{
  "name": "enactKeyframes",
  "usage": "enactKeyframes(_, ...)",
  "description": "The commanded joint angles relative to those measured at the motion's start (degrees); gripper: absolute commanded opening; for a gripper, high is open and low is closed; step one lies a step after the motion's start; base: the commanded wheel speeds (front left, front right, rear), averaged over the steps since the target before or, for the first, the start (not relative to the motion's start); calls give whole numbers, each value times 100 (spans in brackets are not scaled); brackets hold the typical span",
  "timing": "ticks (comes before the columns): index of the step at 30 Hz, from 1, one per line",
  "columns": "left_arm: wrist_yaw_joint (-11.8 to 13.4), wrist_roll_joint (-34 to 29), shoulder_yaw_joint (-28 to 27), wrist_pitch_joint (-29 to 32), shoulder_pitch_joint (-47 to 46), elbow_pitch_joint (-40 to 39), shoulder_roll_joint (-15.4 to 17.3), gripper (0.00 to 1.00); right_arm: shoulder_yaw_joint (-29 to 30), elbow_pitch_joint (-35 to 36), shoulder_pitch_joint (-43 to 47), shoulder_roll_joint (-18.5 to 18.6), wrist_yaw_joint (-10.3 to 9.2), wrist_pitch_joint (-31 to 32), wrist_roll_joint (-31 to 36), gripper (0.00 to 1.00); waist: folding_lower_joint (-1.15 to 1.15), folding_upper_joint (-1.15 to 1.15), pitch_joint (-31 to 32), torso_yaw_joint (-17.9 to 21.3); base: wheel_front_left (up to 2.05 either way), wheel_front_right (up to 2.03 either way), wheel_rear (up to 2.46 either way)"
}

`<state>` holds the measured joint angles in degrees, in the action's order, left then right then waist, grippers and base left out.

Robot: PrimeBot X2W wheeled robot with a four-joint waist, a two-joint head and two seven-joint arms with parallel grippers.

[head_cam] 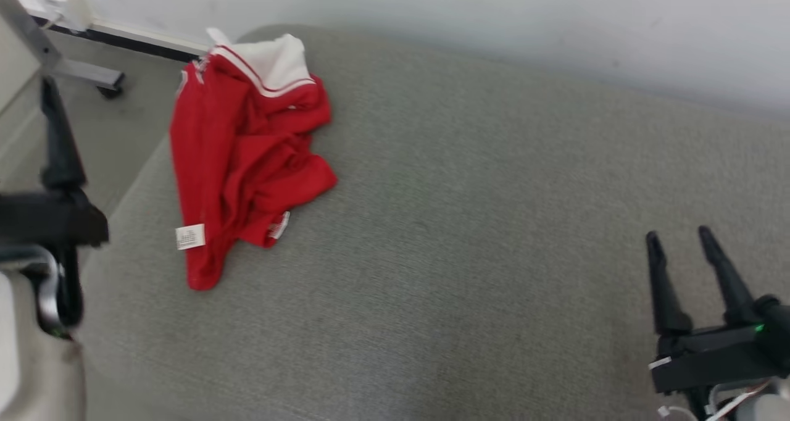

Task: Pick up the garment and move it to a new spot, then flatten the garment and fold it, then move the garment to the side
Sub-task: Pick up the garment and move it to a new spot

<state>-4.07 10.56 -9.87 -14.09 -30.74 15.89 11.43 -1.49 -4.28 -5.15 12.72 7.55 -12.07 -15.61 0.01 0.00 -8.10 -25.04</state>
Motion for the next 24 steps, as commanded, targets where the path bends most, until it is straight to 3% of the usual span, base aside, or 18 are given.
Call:
enactKeyframes(1,-24,32,-14,71,-364,109,115,100,145,108,-88,117,-12,31,42,100,-1,0,-870,854,0,0,0)
enactKeyframes(12,-135,143,-21,436,-1912,1334,878,100,801,533,-109,274,-12,55,81,100,-1,0,-1615,1644,0,0,0)
enactKeyframes(24,-99,175,-91,870,-2302,3124,1468,100,863,576,-186,291,-12,38,46,100,-1,0,-1767,1984,0,0,0)
